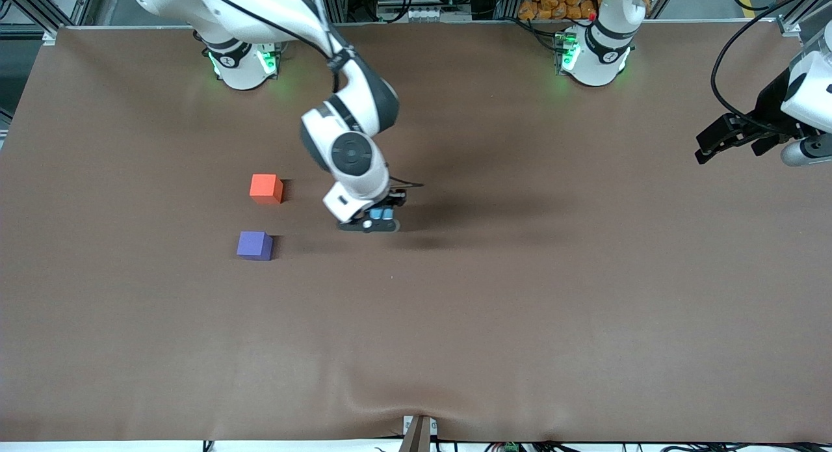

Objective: Place blue block between orange and purple blocks
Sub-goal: 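Carry the blue block with the right gripper toward the orange block, then lower the blue block between the orange and purple blocks, then open the right gripper and withdraw it from the blocks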

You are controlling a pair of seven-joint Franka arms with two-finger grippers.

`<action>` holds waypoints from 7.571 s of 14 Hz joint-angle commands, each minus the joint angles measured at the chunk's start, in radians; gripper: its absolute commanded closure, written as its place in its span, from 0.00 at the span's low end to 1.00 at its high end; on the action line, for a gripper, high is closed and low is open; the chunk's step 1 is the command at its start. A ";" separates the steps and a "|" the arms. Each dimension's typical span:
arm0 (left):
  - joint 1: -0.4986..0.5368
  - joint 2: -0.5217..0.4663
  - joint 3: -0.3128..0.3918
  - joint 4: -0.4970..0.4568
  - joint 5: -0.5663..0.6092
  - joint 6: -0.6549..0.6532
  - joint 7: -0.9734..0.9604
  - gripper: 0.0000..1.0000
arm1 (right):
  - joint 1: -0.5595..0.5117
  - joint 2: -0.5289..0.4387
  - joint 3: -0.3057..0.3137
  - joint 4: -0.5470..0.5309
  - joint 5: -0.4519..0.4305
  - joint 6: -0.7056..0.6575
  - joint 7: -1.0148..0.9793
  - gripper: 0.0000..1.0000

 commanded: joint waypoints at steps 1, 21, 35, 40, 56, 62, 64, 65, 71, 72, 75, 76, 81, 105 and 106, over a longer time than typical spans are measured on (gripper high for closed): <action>0.007 -0.013 -0.006 0.009 -0.011 -0.016 0.015 0.00 | -0.097 -0.099 0.014 -0.061 0.009 -0.033 -0.081 0.64; 0.010 -0.010 0.004 0.011 0.003 -0.025 0.019 0.00 | -0.481 -0.399 0.009 -0.495 0.011 0.014 -0.433 0.67; 0.013 -0.002 -0.002 0.012 0.009 -0.021 0.019 0.00 | -0.472 -0.342 0.011 -0.563 0.008 0.134 -0.484 0.67; 0.015 0.004 -0.006 0.011 0.007 -0.013 0.019 0.00 | -0.462 -0.320 0.011 -0.563 0.008 0.145 -0.488 0.67; 0.016 0.015 -0.006 0.011 0.006 -0.010 0.021 0.00 | -0.456 -0.233 0.009 -0.601 0.000 0.289 -0.533 0.67; 0.016 0.020 -0.005 0.011 0.006 -0.008 0.021 0.00 | -0.461 -0.209 0.009 -0.607 -0.003 0.320 -0.546 0.65; 0.018 0.020 -0.005 0.011 0.006 -0.008 0.021 0.00 | -0.462 -0.205 0.009 -0.615 -0.005 0.336 -0.548 0.62; 0.016 0.021 -0.005 0.011 0.006 -0.010 0.021 0.00 | -0.462 -0.205 0.009 -0.616 -0.003 0.336 -0.548 0.61; 0.016 0.020 -0.005 0.009 0.006 -0.010 0.021 0.00 | -0.467 -0.202 0.009 -0.616 -0.003 0.335 -0.546 0.00; 0.016 0.020 -0.005 0.009 0.006 -0.010 0.021 0.00 | -0.472 -0.202 0.009 -0.616 -0.003 0.330 -0.546 0.00; 0.016 0.020 -0.005 0.009 0.007 -0.010 0.021 0.00 | -0.472 -0.208 0.011 -0.615 -0.003 0.317 -0.537 0.00; 0.016 0.020 -0.005 0.009 0.006 -0.010 0.021 0.00 | -0.470 -0.215 0.011 -0.604 -0.003 0.283 -0.533 0.00; 0.016 0.020 -0.005 0.009 0.006 -0.010 0.021 0.00 | -0.467 -0.268 0.011 -0.437 -0.002 0.012 -0.487 0.00; 0.013 0.012 -0.006 0.019 0.006 -0.013 0.021 0.00 | -0.544 -0.426 -0.232 0.415 -0.098 -0.818 -0.527 0.00; 0.015 0.010 -0.006 0.019 0.006 -0.013 0.023 0.00 | -0.571 -0.444 -0.209 0.408 -0.100 -0.837 -0.527 0.00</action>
